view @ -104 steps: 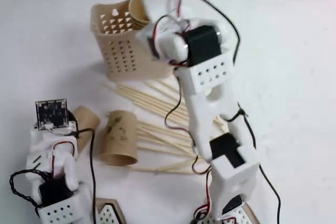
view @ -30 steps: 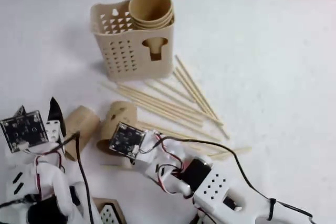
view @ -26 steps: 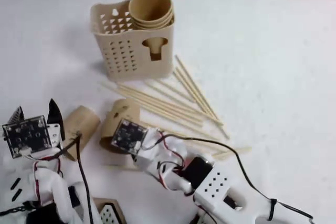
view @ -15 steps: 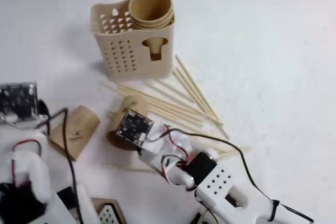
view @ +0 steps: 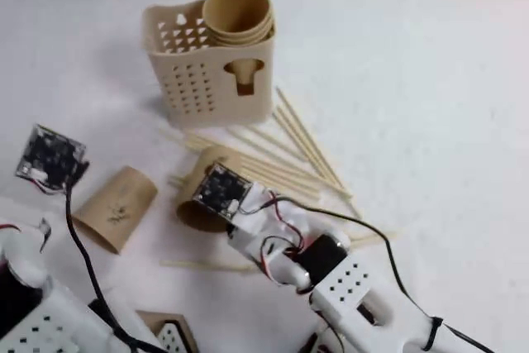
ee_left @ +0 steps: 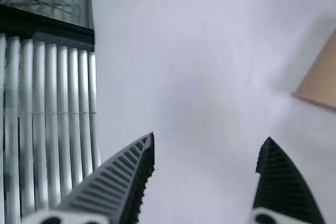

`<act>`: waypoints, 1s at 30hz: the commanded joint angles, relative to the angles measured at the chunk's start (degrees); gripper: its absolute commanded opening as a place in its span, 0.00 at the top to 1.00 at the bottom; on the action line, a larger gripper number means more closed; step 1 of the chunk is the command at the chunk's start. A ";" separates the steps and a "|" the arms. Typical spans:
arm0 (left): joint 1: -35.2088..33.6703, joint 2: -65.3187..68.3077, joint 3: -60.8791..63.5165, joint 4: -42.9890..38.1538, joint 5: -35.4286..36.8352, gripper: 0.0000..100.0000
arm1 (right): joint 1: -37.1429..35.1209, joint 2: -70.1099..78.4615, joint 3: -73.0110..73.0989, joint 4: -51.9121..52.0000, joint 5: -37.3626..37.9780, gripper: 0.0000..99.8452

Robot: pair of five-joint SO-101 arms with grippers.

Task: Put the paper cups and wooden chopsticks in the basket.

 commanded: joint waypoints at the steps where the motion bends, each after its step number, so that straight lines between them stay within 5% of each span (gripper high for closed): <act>1: -2.42 0.92 8.18 -4.75 -10.20 0.68 | 0.48 -1.63 -2.73 0.13 0.09 0.98; 7: 0.66 0.92 21.63 -15.38 -11.78 0.68 | 0.48 -1.45 -2.73 0.13 0.00 0.98; 19: 17.36 0.66 33.58 -25.93 3.43 0.71 | 0.75 -1.71 -2.64 1.98 0.00 0.98; 30: 26.24 0.48 33.85 -26.64 16.00 0.78 | 5.14 -1.71 -2.99 2.24 0.00 0.98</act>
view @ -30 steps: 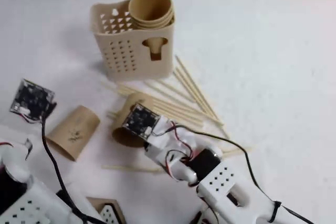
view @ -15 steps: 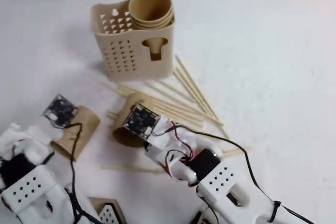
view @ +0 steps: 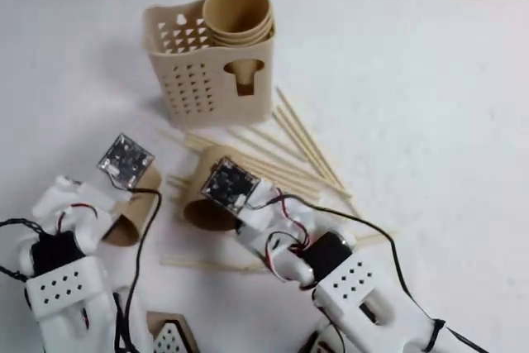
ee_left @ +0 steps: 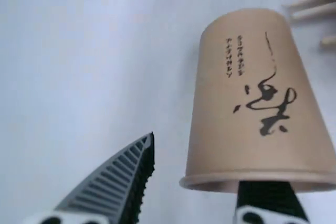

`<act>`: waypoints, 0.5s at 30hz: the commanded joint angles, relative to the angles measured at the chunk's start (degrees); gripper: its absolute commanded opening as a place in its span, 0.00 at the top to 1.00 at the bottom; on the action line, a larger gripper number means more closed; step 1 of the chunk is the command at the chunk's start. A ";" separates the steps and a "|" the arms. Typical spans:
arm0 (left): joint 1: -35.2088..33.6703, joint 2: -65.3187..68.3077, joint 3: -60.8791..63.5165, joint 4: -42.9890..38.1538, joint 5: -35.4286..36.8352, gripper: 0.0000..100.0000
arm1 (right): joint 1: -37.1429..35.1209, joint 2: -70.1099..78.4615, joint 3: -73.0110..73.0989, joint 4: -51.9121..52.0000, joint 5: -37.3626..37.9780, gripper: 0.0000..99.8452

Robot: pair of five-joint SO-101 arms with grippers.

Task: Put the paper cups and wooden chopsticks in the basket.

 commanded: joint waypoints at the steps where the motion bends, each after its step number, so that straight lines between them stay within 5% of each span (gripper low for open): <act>1: 2.86 -0.48 -0.18 -1.41 4.13 0.80 | 1.71 -1.19 -2.99 0.22 0.00 0.97; 6: 7.25 -0.48 2.37 -1.58 7.56 0.88 | 1.89 -1.19 -2.90 1.10 0.00 0.89; 15: 9.89 -0.57 2.29 -0.88 14.51 0.98 | 1.45 -1.19 -2.73 1.10 0.00 0.88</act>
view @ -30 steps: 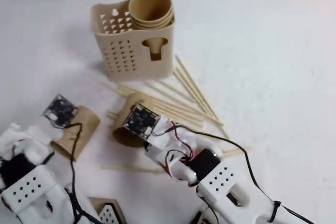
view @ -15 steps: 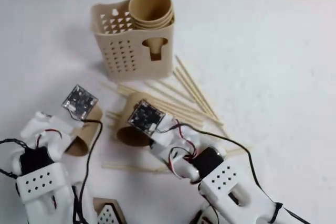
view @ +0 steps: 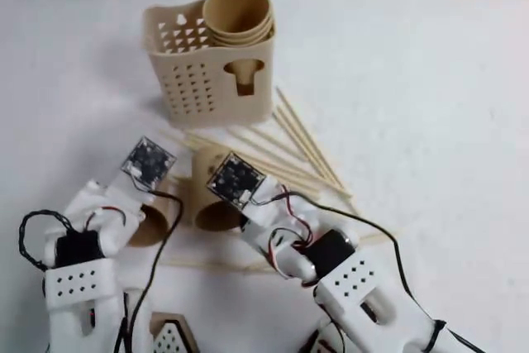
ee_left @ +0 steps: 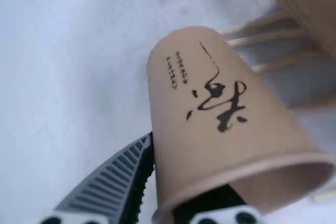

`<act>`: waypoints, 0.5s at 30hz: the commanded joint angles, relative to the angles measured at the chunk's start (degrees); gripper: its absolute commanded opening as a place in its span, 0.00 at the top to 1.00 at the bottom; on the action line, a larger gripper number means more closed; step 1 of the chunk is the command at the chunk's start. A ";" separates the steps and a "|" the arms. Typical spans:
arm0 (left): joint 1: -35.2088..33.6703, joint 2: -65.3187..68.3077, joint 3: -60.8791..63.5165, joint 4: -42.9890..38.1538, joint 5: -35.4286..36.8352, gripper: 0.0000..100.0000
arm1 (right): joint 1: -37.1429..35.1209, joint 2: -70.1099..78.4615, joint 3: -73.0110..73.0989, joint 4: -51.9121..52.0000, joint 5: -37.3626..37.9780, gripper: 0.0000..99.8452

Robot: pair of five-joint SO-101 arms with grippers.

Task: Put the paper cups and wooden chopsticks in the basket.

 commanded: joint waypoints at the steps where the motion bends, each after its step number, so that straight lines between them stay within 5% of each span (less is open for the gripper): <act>1: -0.84 -0.40 -3.87 -0.53 4.04 0.98 | 0.22 -1.19 -2.81 -0.04 0.00 0.88; 15: -2.51 -0.40 -6.95 1.93 18.55 0.98 | -2.59 -0.57 -2.55 -7.08 0.09 0.88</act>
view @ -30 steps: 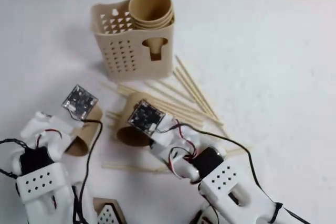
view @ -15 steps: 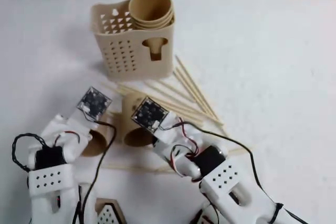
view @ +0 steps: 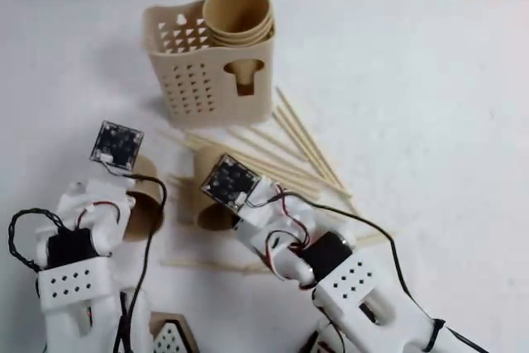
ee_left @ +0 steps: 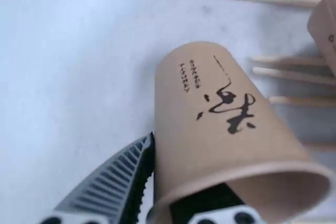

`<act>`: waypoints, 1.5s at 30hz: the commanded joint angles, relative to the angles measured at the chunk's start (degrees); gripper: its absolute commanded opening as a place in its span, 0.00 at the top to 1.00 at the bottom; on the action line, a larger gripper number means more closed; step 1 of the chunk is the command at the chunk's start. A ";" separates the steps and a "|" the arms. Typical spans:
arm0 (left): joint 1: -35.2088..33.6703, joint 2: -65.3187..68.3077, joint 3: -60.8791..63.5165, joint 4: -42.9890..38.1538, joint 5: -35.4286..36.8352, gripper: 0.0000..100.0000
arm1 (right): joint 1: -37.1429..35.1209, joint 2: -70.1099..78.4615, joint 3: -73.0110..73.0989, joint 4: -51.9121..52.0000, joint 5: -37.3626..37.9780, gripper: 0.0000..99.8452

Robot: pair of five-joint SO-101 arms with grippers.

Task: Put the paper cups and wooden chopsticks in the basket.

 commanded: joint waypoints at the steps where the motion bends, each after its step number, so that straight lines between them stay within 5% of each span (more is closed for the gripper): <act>1: -0.40 -0.48 -3.08 0.18 3.08 0.98 | -0.66 -0.57 -2.55 -2.68 0.00 0.88; 14: -0.31 -0.48 2.46 -2.99 5.71 0.98 | -0.57 -0.13 1.67 -11.38 0.53 0.88; 20: -0.31 -0.48 2.46 -2.73 5.71 0.98 | 0.75 6.90 -1.76 -10.33 0.62 0.79; 30: -0.31 -0.48 2.55 -2.64 5.71 0.98 | 2.15 19.56 -14.07 -5.32 4.48 0.87; 34: -0.40 -0.48 2.64 -2.64 5.71 0.98 | 2.24 19.82 -19.16 0.13 4.57 0.98; 45: -0.40 -0.48 3.16 -3.08 5.71 0.98 | 2.42 20.35 -45.89 25.01 4.13 0.98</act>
